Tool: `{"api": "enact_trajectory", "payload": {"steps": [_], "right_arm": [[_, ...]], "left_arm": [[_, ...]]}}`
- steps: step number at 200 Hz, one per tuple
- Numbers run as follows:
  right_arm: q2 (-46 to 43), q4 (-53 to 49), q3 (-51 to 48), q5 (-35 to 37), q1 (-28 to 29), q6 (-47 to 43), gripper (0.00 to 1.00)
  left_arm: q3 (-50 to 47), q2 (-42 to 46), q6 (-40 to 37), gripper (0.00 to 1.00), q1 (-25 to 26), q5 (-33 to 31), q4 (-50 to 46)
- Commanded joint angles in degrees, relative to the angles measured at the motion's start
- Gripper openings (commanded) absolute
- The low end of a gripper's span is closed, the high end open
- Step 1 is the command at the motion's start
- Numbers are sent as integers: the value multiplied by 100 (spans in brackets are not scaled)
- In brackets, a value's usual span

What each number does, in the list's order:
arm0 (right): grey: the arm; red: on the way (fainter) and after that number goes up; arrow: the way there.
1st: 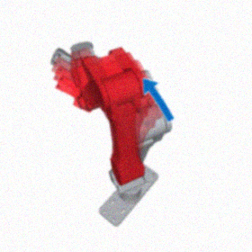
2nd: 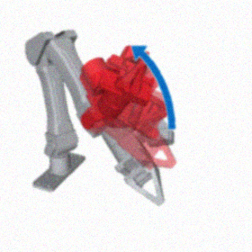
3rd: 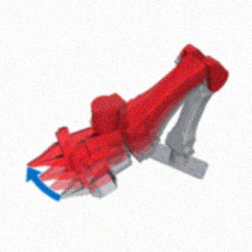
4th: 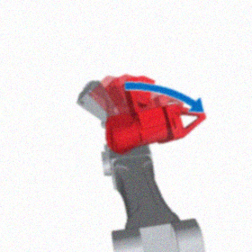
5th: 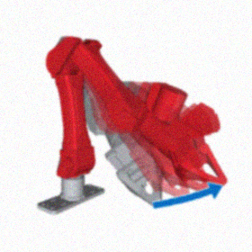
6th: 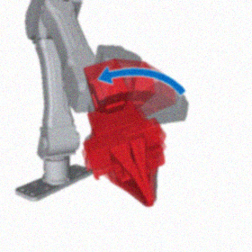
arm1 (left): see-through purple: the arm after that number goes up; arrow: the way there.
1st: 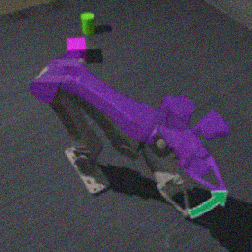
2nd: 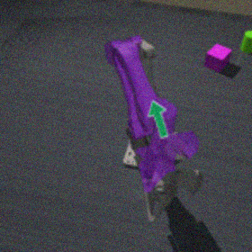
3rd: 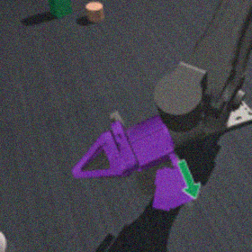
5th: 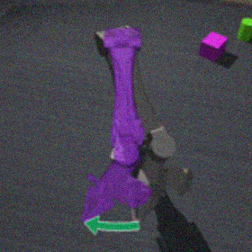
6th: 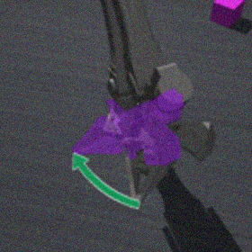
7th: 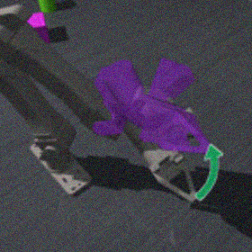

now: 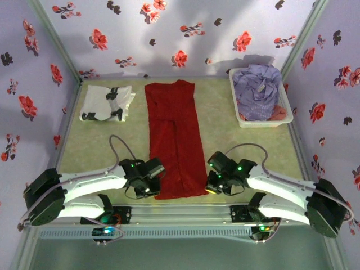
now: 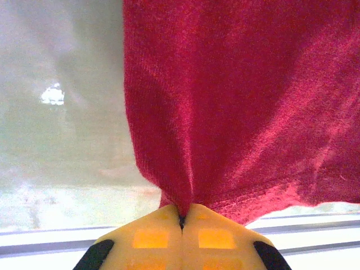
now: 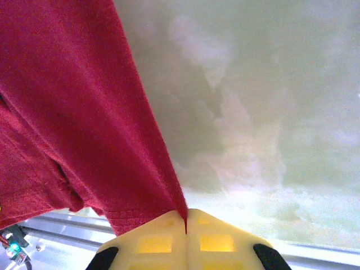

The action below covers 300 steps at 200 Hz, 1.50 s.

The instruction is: Fold and stack the t-shirts

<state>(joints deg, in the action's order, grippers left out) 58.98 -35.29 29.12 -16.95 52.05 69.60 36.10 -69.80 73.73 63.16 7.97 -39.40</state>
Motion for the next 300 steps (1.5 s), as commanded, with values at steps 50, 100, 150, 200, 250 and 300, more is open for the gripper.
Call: {"api": "enact_trajectory", "payload": {"steps": [50,100,150,200,250,300], "right_arm": [[-181,-306,538,248,-597,-283,0],[1470,-374,2159,-443,-2279,-2115,0],[3550,-815,4315,-461,-2827,-3222,0],[4901,-1217,5695,-572,-2906,-3637,0],[5575,-1358,6358,-557,-2981,-3760,0],[5597,-1220,6323,-491,-3078,-3646,0]], "left_arm": [[585,90,-277,0,-829,64,35],[1861,-796,-1979,0,-2645,640,18],[2905,-1869,-3074,0,-3530,861,-342],[3338,-2411,-3459,0,-4094,1002,-163],[3815,-3058,-3773,0,-4445,1292,-86],[4299,-3643,-3987,0,-4580,1498,-145]]}}
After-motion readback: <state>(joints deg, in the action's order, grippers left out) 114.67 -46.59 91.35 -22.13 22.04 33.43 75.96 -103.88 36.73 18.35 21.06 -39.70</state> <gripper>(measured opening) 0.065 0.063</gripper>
